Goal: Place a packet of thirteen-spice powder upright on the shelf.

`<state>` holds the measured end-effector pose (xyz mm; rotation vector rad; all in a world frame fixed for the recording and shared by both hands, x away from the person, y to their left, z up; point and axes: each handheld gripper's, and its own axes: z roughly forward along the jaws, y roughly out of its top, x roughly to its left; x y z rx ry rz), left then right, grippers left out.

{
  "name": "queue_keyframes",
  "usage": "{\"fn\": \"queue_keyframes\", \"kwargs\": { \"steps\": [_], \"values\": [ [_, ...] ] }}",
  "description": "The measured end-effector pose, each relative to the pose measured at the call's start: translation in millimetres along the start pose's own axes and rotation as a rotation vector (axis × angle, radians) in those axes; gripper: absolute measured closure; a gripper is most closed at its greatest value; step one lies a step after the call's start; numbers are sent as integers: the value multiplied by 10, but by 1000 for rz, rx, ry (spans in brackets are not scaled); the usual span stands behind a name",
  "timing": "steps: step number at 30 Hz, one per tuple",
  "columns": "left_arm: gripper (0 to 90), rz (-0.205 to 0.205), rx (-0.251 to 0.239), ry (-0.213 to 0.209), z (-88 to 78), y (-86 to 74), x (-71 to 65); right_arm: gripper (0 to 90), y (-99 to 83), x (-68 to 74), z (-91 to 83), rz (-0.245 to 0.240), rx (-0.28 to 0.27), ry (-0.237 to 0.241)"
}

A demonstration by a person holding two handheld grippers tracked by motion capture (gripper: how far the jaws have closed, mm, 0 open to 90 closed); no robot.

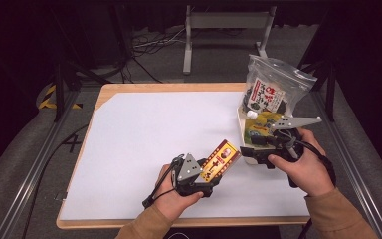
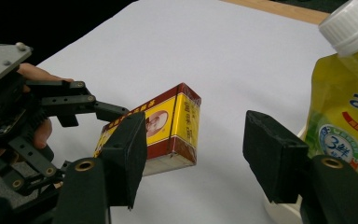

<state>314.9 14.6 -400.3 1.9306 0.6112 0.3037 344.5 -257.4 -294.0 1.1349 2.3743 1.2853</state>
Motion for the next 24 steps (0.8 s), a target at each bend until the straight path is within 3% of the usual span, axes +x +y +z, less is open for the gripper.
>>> {"fn": "queue_keyframes", "kwargs": {
  "steps": [10, 24],
  "values": [
    [325, 34, -41, -3, 6, 4, -47, 363, 12, -41, 179, 41, 38, 7],
    [324, 67, -75, -8, 15, -2, -89, 356, -27, -1, 372, 107, 107, 95]
  ]
}}
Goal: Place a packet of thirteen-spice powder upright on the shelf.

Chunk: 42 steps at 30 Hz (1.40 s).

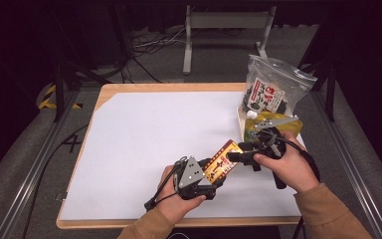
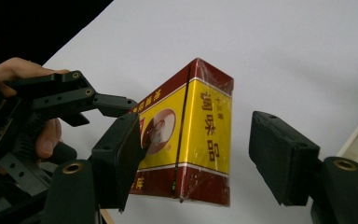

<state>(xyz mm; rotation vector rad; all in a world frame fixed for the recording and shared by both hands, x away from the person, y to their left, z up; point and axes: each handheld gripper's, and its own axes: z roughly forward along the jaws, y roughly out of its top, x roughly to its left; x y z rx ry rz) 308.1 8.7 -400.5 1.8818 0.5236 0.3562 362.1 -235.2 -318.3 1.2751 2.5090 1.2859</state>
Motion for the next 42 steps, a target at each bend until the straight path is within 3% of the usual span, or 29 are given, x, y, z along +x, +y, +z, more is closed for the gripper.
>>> {"fn": "queue_keyframes", "kwargs": {
  "steps": [4, 12, 20, 25, 27, 29, 38, 42],
  "values": [
    [323, -1, 13, -5, 15, -11, -5, 483, 4, 2, 4, 17, 39, 36],
    [323, 14, 38, -6, 42, -27, -6, 584, 26, -6, -29, 40, 52, 66],
    [308, 30, 38, 1, 57, -29, -37, 665, 65, 91, -87, -5, 37, 95],
    [284, 10, 31, -34, 24, 0, -3, 682, 95, 142, -133, -32, 16, 126],
    [264, -10, 65, -61, 10, 12, 23, 683, 108, 156, -146, -51, 15, 130],
    [215, -43, 92, -71, -7, 8, 53, 684, 133, 170, -184, -83, 14, 98],
    [184, -33, 102, -63, -164, -16, 226, 684, 185, 122, -347, -152, 7, 52],
    [190, -49, 119, -58, -267, -43, 328, 684, 233, 79, -461, -229, 21, 4]
  ]
}}
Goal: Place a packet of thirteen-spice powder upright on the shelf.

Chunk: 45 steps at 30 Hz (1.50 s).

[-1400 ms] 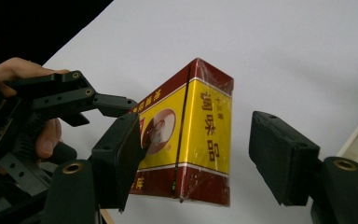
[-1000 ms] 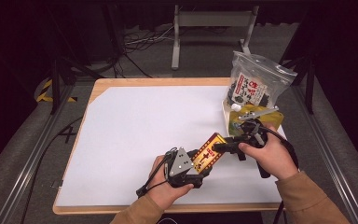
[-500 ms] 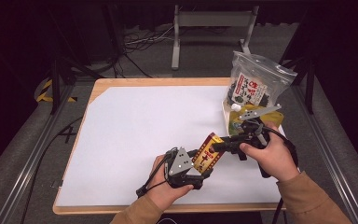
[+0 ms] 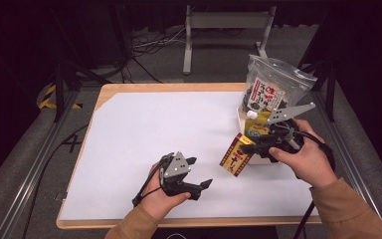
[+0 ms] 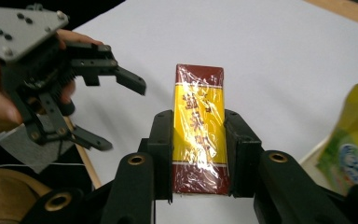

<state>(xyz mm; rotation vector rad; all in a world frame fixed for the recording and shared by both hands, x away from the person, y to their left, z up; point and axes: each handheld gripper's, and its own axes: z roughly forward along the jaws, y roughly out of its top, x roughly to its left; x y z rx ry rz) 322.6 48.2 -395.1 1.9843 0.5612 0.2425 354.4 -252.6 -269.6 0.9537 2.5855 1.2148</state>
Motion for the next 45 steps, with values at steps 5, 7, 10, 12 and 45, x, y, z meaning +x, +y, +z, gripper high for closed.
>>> {"fn": "queue_keyframes", "kwargs": {
  "steps": [5, 7, 10, 12, 45],
  "values": [
    [197, -19, 14, 12, -104, -21, 72, 683, 40, -53, -91, -65, 17, -28],
    [197, -25, 25, 17, -153, -21, 117, 684, 57, -75, -120, -83, 25, -37],
    [198, -36, 38, 14, -206, -20, 162, 683, 71, -96, -145, -92, 29, -39],
    [197, -40, 39, 19, -254, -25, 202, 684, 86, -120, -168, -110, 35, -41],
    [100, -75, 106, 41, -503, -74, 478, 683, 216, -466, -339, -344, 130, -110]
  ]
}}
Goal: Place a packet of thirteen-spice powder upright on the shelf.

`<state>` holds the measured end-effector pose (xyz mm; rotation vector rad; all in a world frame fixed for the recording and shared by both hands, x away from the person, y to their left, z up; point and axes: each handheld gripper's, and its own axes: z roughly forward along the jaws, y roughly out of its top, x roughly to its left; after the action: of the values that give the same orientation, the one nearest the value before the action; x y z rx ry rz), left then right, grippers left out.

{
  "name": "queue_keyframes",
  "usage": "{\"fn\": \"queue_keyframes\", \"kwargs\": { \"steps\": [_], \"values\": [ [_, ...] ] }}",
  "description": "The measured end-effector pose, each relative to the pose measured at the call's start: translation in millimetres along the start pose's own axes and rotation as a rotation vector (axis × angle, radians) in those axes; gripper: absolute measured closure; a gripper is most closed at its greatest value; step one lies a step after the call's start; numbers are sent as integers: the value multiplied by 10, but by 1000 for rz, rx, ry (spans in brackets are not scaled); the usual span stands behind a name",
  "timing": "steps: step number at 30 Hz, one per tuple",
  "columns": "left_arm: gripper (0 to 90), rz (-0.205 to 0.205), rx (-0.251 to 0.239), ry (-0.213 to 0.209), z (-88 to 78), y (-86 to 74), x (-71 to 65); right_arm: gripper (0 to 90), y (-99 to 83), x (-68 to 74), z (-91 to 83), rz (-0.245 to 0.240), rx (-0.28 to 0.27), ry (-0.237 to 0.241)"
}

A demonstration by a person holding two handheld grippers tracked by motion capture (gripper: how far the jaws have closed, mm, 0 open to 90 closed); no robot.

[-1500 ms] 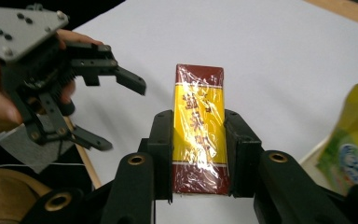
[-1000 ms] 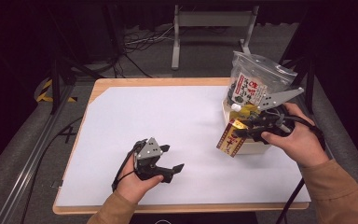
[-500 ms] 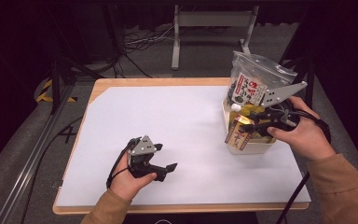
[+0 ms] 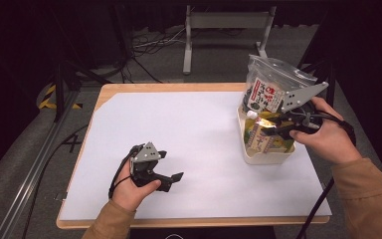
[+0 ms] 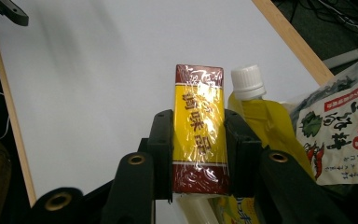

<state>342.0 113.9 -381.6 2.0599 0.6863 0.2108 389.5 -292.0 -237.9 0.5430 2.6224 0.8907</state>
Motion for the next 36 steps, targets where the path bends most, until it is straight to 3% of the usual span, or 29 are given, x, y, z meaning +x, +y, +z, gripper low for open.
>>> {"fn": "queue_keyframes", "kwargs": {
  "steps": [17, 23, 36],
  "values": [
    [85, -13, 6, 21, -69, -46, 56, 683, -109, -141, 103, -96, 50, 14],
    [85, -14, 7, 25, -75, -57, 63, 683, -134, -161, 168, -136, 58, 54],
    [85, -10, 13, 23, -58, -51, 65, 683, -175, -197, 229, -167, 68, 125]
  ]
}}
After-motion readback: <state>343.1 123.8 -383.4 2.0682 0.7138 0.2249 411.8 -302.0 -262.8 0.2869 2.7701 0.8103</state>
